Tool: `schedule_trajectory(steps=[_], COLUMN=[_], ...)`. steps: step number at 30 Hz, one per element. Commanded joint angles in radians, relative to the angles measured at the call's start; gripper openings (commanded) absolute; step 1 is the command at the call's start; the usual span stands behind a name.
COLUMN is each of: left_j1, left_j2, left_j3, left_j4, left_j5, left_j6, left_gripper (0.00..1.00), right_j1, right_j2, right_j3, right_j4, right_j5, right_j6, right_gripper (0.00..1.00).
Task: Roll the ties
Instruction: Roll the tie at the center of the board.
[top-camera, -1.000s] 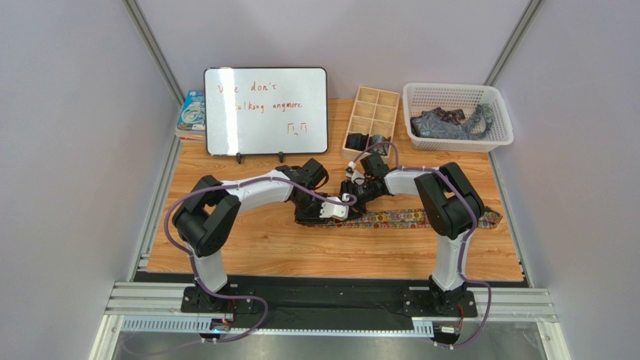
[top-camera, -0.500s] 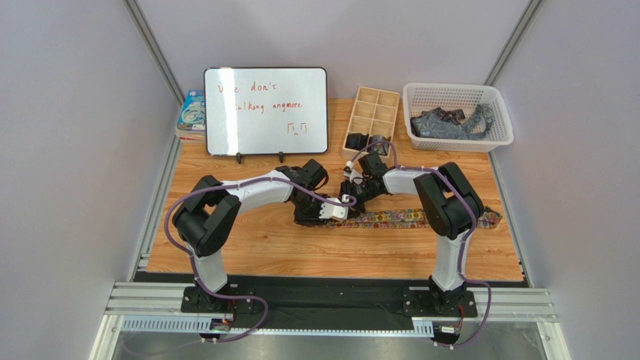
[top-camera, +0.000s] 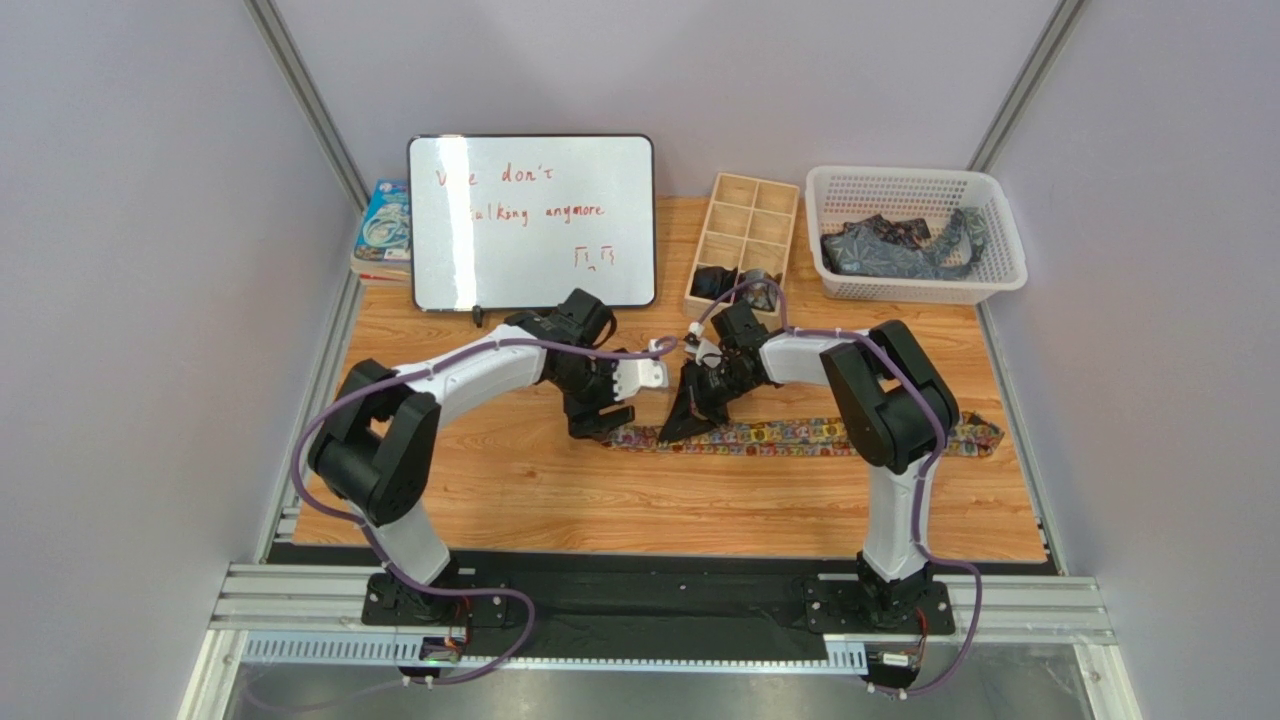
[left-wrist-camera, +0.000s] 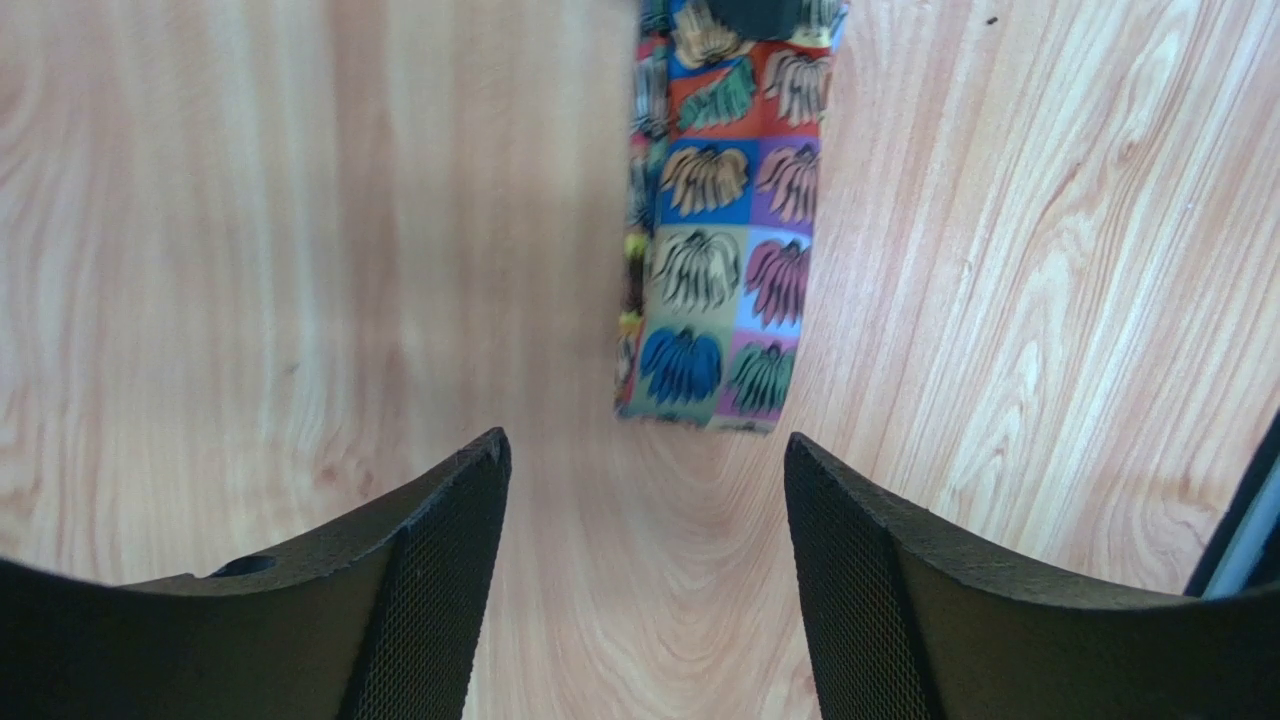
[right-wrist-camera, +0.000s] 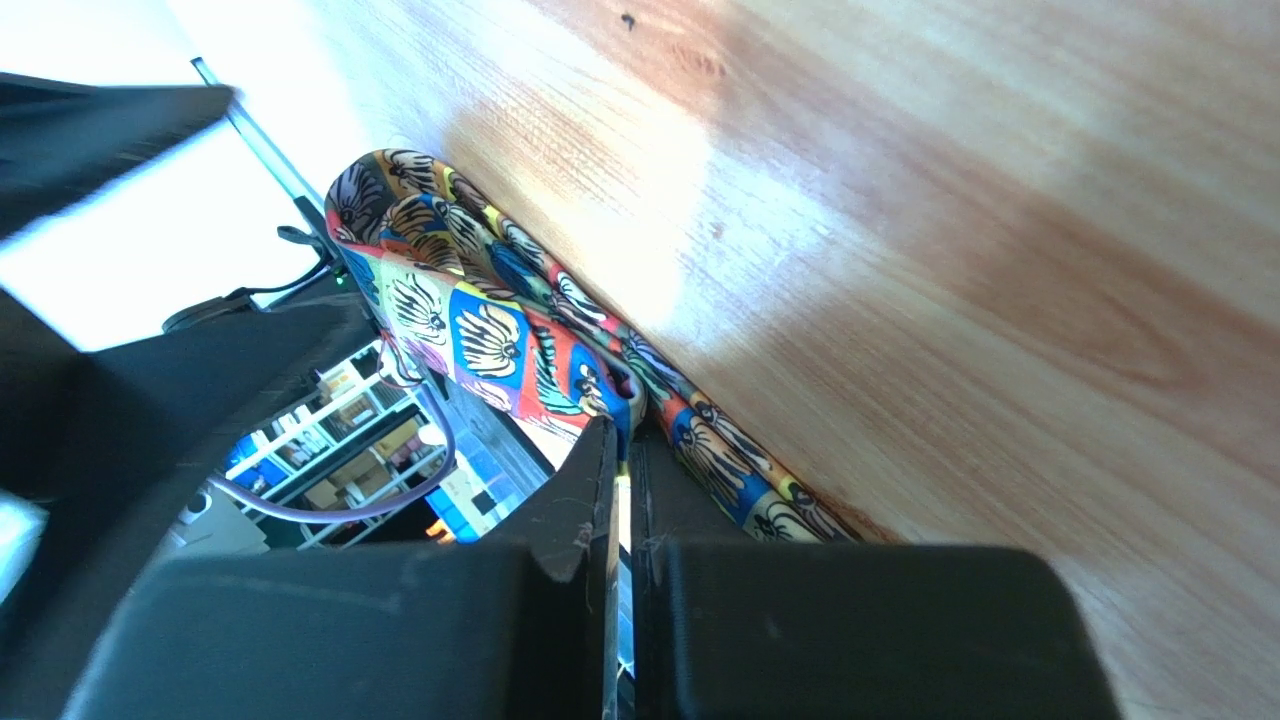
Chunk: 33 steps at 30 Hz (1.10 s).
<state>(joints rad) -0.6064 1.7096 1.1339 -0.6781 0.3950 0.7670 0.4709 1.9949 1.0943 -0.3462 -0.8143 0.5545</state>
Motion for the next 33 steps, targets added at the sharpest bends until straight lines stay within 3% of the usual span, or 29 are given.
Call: schedule_trajectory(steps=[1,15,23,33], left_j1=[0.030,-0.047,-0.053,-0.090], left_j2=[-0.077,0.014,-0.027,0.050], left_j3=[-0.052,-0.036,-0.022,0.099], left_j4=[0.029,0.061,0.066,0.063], left_j5=[0.087,0.044,0.042,0.102], left_j6=[-0.054,0.086,0.077,-0.018], left_gripper=[0.74,0.71,0.42,0.35], right_j1=[0.008,0.017,0.020,0.026], right_j2=[0.031,0.039,0.039,0.042], right_j3=[0.027,0.047,0.047,0.062], right_j4=[-0.007,-0.043,-0.048,-0.046], right_j5=[0.078,0.119,0.132,0.136], right_j6=[-0.028,-0.053,-0.054,-0.038], right_gripper=[0.00,0.00,0.00,0.00])
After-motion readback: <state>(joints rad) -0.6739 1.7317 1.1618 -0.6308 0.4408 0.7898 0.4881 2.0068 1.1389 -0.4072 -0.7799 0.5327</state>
